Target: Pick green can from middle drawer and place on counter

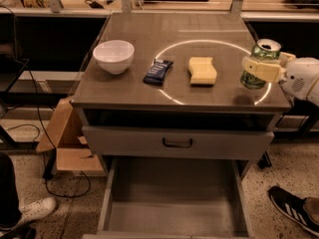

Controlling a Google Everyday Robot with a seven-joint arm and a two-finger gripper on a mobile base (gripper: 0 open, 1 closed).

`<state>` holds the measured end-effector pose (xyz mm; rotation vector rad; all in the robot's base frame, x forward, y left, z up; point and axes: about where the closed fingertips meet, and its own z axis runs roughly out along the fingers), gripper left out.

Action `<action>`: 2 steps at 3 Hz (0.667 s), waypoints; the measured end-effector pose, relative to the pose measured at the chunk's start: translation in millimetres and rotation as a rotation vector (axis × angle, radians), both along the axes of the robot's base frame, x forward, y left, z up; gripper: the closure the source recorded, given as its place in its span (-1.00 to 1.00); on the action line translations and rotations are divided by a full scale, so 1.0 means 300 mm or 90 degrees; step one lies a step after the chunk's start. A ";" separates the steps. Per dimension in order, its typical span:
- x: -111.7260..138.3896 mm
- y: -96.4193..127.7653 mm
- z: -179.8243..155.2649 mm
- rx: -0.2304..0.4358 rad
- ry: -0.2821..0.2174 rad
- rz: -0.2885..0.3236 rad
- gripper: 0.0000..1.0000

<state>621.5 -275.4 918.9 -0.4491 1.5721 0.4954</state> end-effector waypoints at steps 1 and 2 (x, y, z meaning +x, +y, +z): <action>0.008 -0.010 -0.034 -0.034 -0.027 -0.016 1.00; 0.008 -0.010 -0.034 -0.034 -0.027 -0.016 1.00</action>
Offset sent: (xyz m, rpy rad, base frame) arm 0.0017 -0.0032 -0.0095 -0.0396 -0.0312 -0.0221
